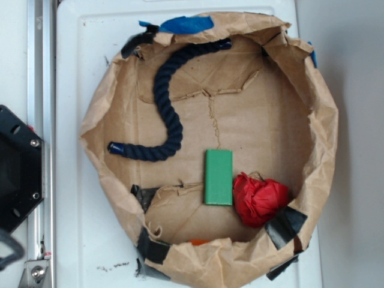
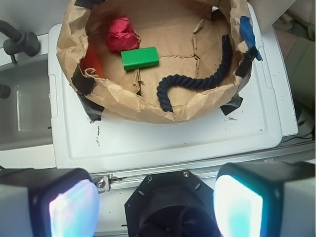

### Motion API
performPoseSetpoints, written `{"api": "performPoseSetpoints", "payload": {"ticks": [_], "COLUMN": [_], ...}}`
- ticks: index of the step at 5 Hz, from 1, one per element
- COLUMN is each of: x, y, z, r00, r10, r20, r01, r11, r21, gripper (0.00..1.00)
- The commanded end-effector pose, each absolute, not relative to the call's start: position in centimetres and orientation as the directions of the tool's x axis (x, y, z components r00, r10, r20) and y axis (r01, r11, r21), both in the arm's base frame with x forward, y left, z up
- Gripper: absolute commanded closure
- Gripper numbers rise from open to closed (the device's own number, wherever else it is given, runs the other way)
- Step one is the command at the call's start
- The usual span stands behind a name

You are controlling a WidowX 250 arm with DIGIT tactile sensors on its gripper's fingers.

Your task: Grab the blue rope.

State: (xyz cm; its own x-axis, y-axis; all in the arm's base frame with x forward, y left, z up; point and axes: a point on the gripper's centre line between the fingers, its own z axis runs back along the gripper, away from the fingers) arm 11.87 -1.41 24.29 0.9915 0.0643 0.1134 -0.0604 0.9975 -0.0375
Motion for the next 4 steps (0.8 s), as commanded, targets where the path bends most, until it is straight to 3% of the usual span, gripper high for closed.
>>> {"api": "performPoseSetpoints", "payload": {"ticks": [1,2,3,4], "x": [11.9,15.8,18.8,21.2], "y": [-1.4,-0.7,-0.2,1.1], "z": [24.3,24.0,23.2,21.9], "r00": [0.991,0.990,0.989,0.968], "r10": [0.064,0.083,0.080,0.221], "r20": [0.113,0.111,0.126,0.122], "r01": [-0.060,-0.073,-0.071,-0.213], "r11": [0.997,0.994,0.995,0.974], "r21": [-0.038,-0.087,-0.075,-0.074], "gripper": [0.00,0.00,0.00,0.00]}}
